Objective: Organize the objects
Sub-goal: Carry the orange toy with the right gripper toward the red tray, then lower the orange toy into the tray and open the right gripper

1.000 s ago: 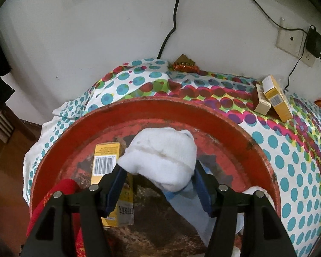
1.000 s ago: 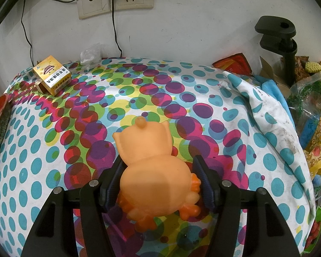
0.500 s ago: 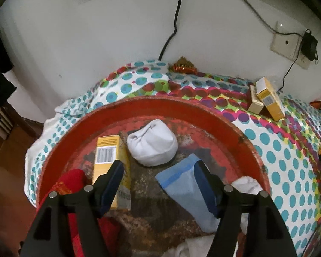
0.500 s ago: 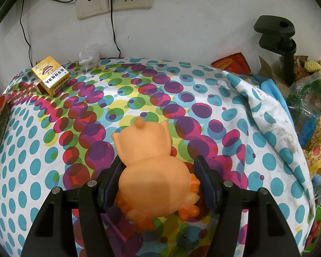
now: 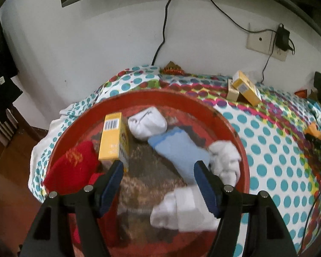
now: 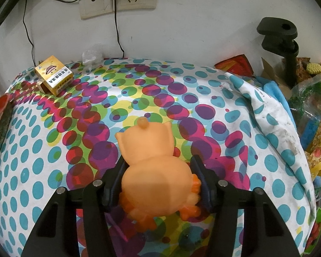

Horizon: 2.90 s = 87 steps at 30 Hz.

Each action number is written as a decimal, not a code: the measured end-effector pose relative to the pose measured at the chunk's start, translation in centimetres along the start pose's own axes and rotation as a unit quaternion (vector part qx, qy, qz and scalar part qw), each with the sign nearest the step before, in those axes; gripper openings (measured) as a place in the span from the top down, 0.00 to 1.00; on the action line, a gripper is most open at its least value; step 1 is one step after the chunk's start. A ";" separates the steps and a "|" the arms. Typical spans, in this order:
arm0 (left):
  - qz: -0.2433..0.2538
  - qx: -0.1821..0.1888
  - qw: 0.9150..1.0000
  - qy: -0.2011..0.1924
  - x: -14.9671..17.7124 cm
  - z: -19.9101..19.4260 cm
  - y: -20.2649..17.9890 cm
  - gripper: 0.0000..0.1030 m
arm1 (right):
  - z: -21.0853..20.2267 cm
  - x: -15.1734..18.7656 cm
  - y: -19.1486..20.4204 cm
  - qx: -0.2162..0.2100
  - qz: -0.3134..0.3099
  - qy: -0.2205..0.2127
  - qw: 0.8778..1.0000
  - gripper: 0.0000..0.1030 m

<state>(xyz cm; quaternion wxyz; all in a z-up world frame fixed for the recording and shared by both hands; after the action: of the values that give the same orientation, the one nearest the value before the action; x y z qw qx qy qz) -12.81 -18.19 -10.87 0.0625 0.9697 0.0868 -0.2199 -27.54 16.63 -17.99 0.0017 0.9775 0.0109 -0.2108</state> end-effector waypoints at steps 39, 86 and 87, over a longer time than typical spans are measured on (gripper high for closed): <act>-0.023 0.027 0.998 -0.043 6.9 -2.8 3.6 0.32 | -1.9 2.9 -0.4 0.001 0.004 0.009 1.000 0.47; -0.079 0.005 0.996 -0.032 7.8 -3.7 10.4 0.32 | -14.6 9.7 -5.0 -0.106 -0.210 -0.008 0.972 0.47; -0.083 0.002 0.996 -0.033 7.8 -3.7 10.7 0.32 | -14.9 10.2 -6.5 -0.107 -0.212 -0.007 0.971 0.47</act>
<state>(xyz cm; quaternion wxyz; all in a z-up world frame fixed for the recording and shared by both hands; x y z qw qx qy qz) -2.21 -26.91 -10.08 0.0451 0.9514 0.1642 -0.2565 -12.28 23.50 -8.60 0.0613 0.9456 0.2402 -0.2109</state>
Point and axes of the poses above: each gripper's, at about its wrist camera, not at the fingertips, and z roughly the way its jaws point, y to its left, x to its underside, the point moved 7 cm from there along z, roughly the way its jaws point, and after that the axes turned 14 degrees about y, right-handed, at the moved point
